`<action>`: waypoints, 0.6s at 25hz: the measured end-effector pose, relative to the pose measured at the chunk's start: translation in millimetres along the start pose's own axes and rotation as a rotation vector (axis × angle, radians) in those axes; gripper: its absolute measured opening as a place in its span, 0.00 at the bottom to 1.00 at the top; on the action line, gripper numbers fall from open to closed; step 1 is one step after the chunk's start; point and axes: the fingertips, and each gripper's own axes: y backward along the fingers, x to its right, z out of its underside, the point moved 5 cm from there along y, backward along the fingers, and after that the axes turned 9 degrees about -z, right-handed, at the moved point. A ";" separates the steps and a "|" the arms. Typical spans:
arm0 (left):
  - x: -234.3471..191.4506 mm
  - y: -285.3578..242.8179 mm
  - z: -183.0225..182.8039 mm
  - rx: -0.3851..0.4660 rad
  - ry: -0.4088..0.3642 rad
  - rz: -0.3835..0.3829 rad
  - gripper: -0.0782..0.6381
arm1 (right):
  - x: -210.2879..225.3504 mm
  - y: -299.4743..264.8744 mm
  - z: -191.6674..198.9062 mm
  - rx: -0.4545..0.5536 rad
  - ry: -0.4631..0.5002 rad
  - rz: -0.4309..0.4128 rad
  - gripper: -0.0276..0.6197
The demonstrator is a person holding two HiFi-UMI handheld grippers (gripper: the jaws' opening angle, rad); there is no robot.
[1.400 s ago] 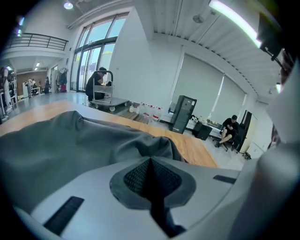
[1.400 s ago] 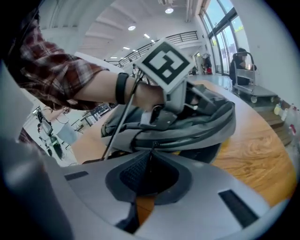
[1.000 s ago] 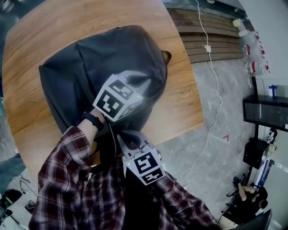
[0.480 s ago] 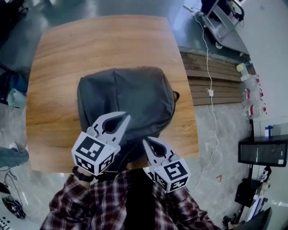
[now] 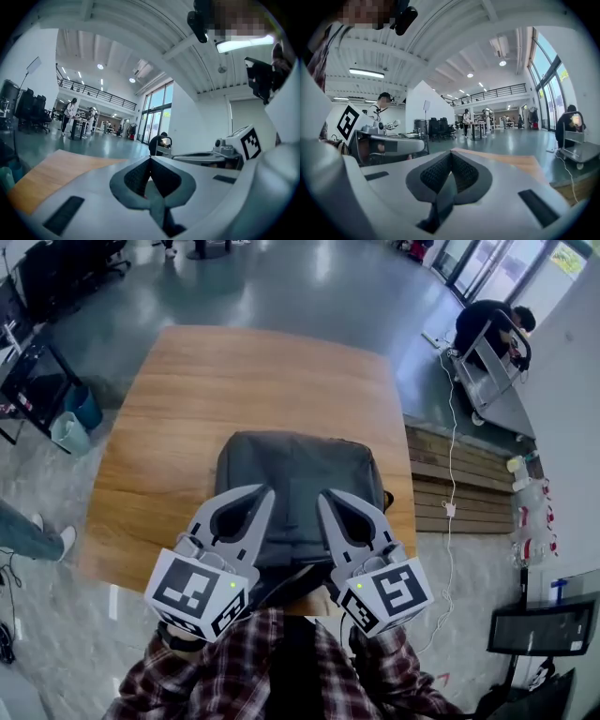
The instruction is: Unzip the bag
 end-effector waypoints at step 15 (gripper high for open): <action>9.4 7.1 -10.5 0.024 0.013 -0.035 0.12 | -14.9 -8.1 -15.0 0.015 -0.011 -0.046 0.06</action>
